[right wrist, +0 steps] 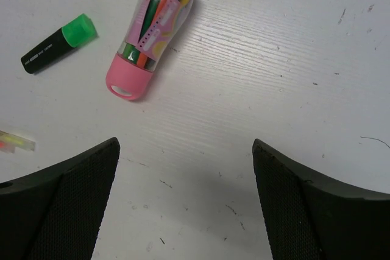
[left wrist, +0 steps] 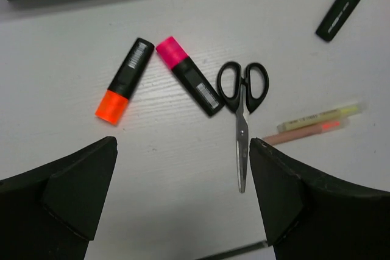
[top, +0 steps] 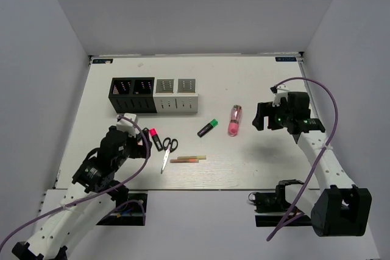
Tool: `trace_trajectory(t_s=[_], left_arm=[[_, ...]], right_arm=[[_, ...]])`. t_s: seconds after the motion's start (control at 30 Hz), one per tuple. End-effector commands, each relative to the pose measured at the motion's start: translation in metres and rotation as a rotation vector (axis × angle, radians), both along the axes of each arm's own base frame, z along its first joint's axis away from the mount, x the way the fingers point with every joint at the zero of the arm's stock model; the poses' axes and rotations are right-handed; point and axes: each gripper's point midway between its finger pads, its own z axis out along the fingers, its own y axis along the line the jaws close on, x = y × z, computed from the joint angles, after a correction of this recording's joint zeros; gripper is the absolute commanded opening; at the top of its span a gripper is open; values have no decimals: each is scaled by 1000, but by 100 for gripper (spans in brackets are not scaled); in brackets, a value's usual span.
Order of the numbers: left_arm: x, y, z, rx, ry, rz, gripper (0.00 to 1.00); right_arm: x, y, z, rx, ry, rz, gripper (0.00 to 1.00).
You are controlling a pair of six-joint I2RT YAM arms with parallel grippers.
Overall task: Sort the stationery into containers
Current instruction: Pick up the pen from the center of the board.
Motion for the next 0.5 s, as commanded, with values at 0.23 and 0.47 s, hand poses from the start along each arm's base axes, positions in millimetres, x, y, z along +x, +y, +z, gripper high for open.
trace_trajectory(t_s=[0.23,0.47], left_arm=[[-10,-18,-20,-6,129,-92,100],[0,-15,-28,44,252,-3,0]], right_arm=[[2,-3,10,-12,-40,-2,90],[-18,21,17,26,-23,217,0]])
